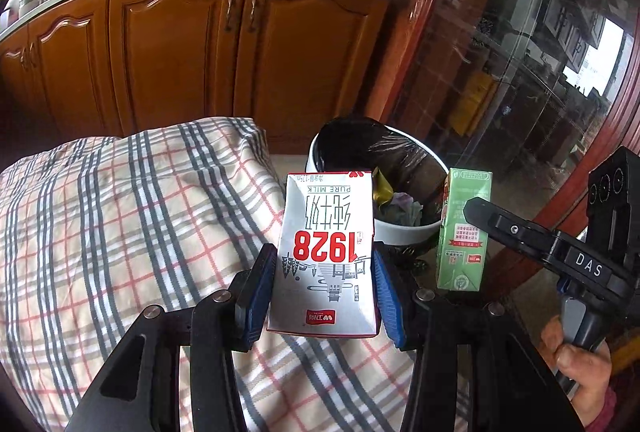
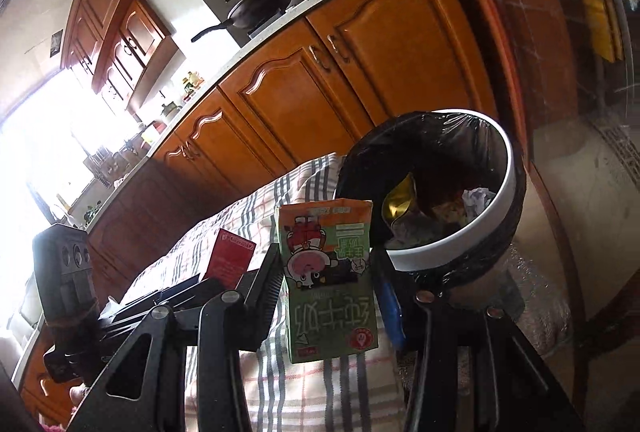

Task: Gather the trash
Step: 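Carry the white milk carton and green milk carton over the bin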

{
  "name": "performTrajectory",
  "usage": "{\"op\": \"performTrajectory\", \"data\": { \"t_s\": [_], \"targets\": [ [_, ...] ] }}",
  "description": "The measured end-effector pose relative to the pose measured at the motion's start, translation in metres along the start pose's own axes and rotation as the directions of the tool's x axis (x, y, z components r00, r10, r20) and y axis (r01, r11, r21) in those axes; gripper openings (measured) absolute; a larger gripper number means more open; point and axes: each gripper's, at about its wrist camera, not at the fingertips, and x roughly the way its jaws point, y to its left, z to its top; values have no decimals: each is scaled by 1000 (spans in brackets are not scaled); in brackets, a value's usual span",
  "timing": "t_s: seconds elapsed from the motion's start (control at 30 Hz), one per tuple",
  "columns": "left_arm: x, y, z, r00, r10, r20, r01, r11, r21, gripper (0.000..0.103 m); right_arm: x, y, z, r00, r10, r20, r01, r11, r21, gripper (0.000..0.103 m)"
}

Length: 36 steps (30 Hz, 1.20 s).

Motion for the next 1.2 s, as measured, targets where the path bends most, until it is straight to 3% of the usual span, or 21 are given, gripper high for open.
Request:
{"op": "performTrajectory", "data": {
  "t_s": [0.33, 0.6, 0.9, 1.2],
  "targets": [
    [49, -22, 46, 999, -30, -26, 31, 999, 39, 46, 3, -27, 38, 997, -53, 50, 52, 998, 20, 45],
    [98, -39, 79, 999, -4, -54, 8, 996, 87, 46, 23, -42, 69, 994, -97, 49, 96, 995, 22, 45],
    [145, -52, 91, 995, 31, -99, -20, 993, 115, 46, 48, -61, 74, 992, -123, 2, 122, 992, 38, 44],
    [163, -52, 89, 991, 52, -127, -37, 992, 120, 46, 61, -73, 73, 990, -134, -37, 135, 990, 42, 44]
  ]
}}
